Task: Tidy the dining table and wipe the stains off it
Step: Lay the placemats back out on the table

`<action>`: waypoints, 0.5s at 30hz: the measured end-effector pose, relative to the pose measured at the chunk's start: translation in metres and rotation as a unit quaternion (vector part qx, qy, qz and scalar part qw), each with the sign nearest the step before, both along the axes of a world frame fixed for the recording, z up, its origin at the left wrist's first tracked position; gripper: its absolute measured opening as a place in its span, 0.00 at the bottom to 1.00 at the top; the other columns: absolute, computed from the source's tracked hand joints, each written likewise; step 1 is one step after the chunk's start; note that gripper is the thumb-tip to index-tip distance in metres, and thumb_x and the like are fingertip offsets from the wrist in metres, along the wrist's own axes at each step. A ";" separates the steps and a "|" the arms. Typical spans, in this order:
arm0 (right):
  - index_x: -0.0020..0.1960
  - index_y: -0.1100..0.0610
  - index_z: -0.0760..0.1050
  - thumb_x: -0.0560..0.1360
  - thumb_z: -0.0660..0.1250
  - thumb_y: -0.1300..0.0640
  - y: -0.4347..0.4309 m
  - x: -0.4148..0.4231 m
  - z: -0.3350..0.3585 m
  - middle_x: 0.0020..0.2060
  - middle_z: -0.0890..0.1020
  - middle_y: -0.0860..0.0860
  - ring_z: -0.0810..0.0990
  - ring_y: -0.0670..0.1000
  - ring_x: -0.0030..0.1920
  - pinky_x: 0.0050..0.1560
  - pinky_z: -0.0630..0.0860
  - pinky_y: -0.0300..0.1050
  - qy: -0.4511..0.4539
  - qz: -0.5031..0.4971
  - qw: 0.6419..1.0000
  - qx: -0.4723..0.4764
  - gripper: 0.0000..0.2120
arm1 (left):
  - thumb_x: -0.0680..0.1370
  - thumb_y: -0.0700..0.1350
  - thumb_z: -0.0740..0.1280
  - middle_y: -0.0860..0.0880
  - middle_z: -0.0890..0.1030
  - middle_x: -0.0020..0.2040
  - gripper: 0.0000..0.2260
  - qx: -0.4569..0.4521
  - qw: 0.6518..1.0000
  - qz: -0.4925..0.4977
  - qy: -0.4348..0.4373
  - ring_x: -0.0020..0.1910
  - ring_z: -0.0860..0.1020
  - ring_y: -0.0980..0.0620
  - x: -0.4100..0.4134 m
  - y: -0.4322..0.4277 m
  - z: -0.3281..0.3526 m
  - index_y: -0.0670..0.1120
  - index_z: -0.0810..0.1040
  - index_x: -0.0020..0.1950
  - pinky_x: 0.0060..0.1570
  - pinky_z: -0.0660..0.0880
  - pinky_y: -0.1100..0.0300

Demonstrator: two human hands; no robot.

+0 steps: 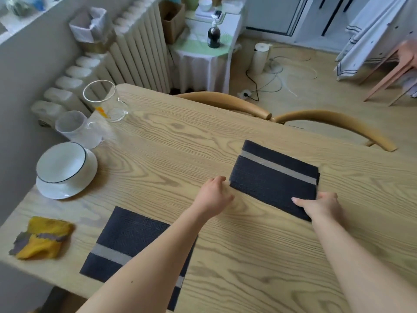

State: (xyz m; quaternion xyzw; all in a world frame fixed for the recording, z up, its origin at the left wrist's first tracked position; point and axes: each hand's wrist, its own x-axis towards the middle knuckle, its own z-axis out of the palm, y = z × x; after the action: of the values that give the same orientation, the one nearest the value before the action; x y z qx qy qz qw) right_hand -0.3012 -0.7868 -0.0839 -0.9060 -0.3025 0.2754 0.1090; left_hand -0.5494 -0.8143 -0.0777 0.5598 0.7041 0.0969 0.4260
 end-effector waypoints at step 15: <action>0.53 0.58 0.81 0.78 0.64 0.58 0.009 0.013 0.044 0.47 0.84 0.61 0.78 0.65 0.48 0.47 0.73 0.52 -0.165 0.100 0.958 0.214 0.10 | 0.76 0.47 0.66 0.46 0.72 0.67 0.23 0.032 0.997 0.048 -0.060 0.63 0.73 0.49 0.005 0.022 -0.003 0.47 0.68 0.71 0.62 0.71 0.55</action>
State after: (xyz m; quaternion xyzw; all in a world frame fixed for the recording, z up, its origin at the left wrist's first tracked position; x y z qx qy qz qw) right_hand -0.2882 -0.7776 -0.0395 -0.8594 -0.4572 0.0603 0.2208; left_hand -0.5442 -0.7925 -0.0804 0.5318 0.7001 0.1727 0.4441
